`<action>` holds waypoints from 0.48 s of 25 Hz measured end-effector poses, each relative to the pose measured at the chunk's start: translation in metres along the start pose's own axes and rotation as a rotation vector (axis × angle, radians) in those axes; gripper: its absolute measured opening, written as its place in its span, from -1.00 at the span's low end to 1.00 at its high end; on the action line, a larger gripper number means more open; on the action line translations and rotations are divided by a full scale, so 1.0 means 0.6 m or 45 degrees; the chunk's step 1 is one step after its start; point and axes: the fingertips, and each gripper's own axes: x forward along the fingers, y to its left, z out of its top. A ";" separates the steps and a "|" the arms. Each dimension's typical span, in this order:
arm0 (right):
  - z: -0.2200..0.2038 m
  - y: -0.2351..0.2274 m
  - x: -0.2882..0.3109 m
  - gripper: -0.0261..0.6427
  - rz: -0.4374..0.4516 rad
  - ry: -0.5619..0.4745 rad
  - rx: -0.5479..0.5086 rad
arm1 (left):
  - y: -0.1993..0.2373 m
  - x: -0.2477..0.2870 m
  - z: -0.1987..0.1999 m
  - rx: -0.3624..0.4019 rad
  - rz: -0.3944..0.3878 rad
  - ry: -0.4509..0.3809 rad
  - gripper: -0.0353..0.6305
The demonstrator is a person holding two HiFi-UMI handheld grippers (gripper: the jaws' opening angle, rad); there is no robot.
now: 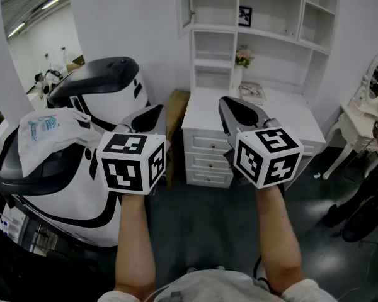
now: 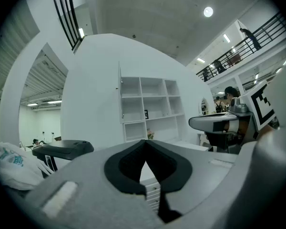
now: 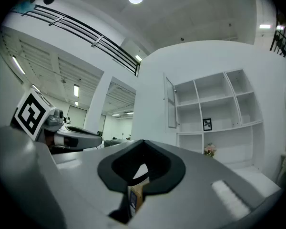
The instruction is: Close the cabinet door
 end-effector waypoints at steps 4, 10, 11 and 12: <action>0.001 0.006 0.000 -0.91 -0.004 -0.011 0.001 | 0.001 -0.002 0.002 0.001 -0.007 -0.006 -0.89; 0.004 0.013 0.001 -0.89 -0.008 -0.028 -0.006 | -0.005 -0.001 0.003 0.003 -0.026 -0.011 -0.89; 0.004 0.012 0.003 -0.87 -0.006 -0.029 -0.007 | -0.006 0.001 0.002 0.002 -0.029 -0.010 -0.89; 0.003 0.012 0.006 -0.83 -0.005 -0.032 -0.007 | -0.005 0.003 0.000 0.000 -0.030 -0.009 -0.89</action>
